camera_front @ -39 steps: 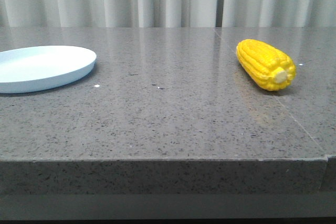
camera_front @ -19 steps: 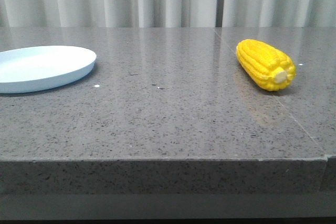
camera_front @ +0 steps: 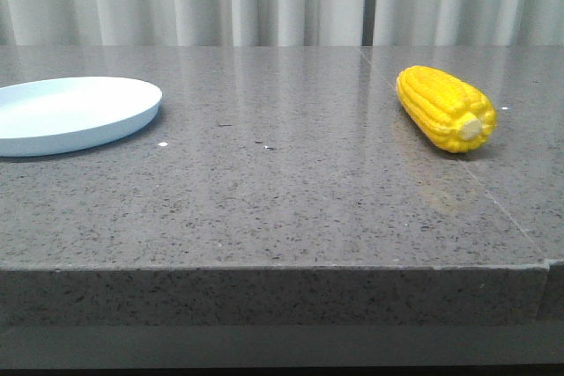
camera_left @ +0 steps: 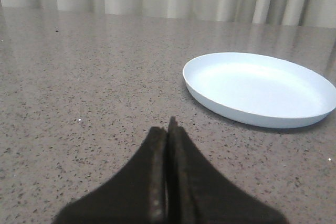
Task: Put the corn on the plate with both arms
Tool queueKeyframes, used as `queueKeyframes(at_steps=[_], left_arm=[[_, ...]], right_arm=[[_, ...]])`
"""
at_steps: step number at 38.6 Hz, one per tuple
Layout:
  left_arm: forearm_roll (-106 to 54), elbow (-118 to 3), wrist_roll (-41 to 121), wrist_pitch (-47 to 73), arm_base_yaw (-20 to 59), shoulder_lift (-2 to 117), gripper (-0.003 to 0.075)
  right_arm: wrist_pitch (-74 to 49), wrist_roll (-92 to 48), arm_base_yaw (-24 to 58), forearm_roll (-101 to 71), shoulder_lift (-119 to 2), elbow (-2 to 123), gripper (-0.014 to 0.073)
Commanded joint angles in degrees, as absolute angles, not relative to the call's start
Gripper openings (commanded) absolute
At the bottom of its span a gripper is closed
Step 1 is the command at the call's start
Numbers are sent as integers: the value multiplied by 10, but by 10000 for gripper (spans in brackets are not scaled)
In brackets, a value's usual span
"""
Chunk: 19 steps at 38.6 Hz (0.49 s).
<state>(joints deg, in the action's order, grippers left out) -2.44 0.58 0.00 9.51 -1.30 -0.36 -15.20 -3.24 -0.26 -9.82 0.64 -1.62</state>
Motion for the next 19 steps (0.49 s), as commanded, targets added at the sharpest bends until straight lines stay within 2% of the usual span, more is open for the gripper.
queueKeyframes(at_steps=[1,7,19], left_arm=[[-30,18,0,49,-14,-12,-20],[-30,18,0,36,-14,-12,-20],[-30,-1,0,-89,-14,-12,-20]], right_arm=[[-107,-36,-6,-99,15,-3,-18],[-98,-36,-6,-99,15,-3,-18],[-71,-36,-6,-99,15,36,-18]])
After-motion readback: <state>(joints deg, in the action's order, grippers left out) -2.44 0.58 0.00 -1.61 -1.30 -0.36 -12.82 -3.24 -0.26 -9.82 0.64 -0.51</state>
